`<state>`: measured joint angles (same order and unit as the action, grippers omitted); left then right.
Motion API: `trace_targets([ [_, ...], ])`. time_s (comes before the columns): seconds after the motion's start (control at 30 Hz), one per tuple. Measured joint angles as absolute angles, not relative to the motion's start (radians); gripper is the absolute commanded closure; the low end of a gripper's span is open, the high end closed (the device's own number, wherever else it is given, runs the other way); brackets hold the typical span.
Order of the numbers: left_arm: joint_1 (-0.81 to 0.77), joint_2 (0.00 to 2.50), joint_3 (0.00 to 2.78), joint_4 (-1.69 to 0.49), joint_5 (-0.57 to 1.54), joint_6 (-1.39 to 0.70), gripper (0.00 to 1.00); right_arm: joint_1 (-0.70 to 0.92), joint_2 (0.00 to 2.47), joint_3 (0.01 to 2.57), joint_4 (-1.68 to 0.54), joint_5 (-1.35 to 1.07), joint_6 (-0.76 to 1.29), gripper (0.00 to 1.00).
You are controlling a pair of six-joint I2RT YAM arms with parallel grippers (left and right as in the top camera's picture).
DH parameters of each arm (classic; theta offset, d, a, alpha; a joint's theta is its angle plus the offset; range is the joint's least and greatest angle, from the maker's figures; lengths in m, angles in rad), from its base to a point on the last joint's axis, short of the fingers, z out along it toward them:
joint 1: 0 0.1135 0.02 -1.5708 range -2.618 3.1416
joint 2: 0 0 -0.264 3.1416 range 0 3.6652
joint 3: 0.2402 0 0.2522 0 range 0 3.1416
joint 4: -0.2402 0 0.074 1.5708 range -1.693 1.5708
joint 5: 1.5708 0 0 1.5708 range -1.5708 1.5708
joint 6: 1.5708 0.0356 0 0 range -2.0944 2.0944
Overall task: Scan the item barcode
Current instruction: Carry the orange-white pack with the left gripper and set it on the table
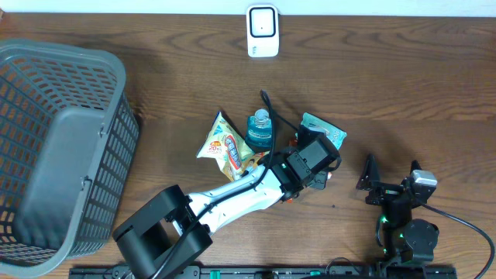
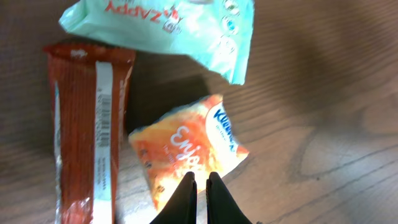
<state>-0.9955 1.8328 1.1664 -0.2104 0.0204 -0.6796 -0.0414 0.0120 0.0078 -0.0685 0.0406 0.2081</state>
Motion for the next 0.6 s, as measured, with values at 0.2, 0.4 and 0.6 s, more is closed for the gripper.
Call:
trace_targets([
  [0.2,-0.995,1.892,1.166,-0.145,0.035,-0.680,0.92,-0.042,0.012,0.008,-0.068,0.041,0.208,0.01],
  [0.4,-0.995,1.954,1.166,-0.126,0.093,-0.680,0.92,-0.041,0.012,0.008,-0.068,0.041,0.208,0.01],
  [0.6,-0.995,1.953,1.166,-0.127,0.107,-0.658,0.92,-0.041,0.012,0.008,-0.068,0.041,0.208,0.01],
])
